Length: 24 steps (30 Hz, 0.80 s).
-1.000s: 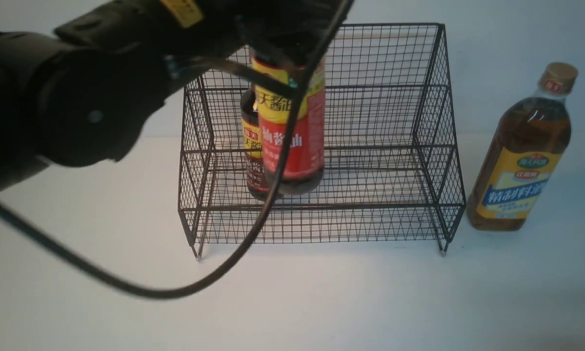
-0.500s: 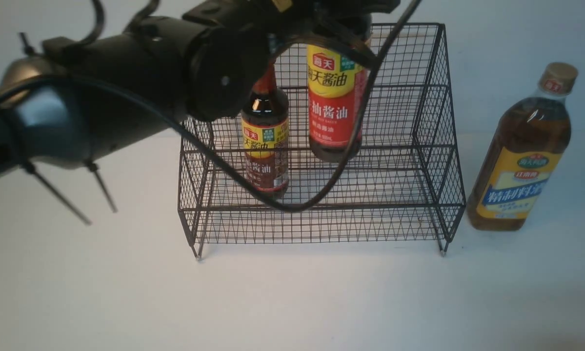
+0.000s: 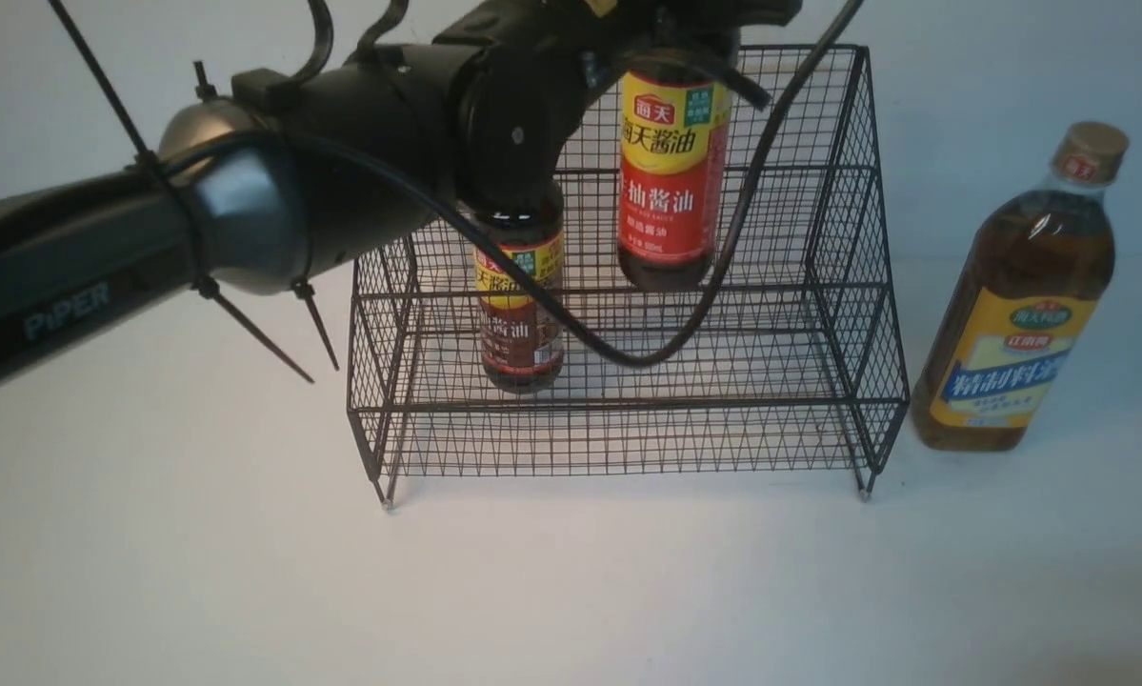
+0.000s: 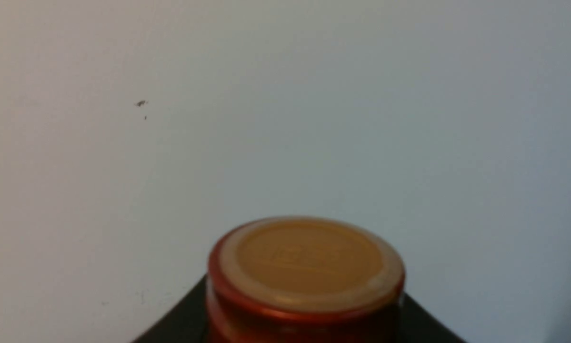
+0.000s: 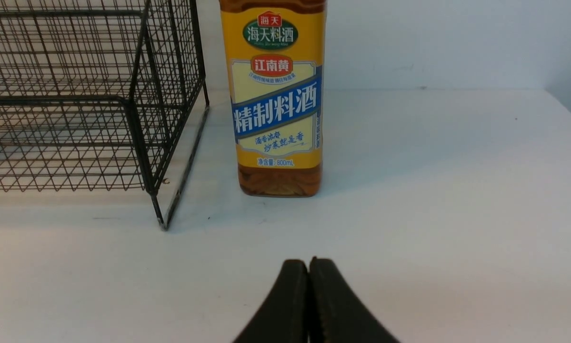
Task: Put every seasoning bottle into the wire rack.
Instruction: Use the left arm to put the condiment bottle back on the shelf
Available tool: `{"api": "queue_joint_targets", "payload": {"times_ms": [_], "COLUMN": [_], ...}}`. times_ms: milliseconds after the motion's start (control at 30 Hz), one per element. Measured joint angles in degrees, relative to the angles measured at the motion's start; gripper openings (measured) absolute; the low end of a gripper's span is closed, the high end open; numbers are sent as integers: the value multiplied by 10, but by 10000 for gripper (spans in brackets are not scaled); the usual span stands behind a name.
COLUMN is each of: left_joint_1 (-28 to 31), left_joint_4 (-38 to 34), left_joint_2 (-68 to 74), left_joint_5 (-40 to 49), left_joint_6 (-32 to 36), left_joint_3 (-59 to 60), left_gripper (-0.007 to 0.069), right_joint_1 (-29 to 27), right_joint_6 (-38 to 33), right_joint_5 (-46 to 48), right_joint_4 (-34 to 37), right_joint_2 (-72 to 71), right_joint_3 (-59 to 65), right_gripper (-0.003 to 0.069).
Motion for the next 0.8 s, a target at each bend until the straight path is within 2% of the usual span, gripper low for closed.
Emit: {"api": "queue_joint_targets", "payload": {"times_ms": [167,333,500,767,800], "left_joint_1": [0,0,0,0,0], "left_joint_4": [-62,-92,-106,-108,-106], "left_joint_2": [8,28,50,52,52], "left_joint_5": [-10,-19,-6,61,90], "left_joint_6": [57,115,126,127,127], "left_joint_3": [-27,-32,-32,-31,-31], "left_gripper": [258,258,258,258,258], "right_joint_1": [0,0,0,0,0], "right_joint_6": [0,0,0,0,0], "right_joint_5": [0,0,0,0,0], "right_joint_4": [0,0,0,0,0], "right_joint_2": [0,0,0,0,0], "right_joint_3": [0,0,0,0,0], "right_gripper": [-15,-15,-15,-15,-15]}}
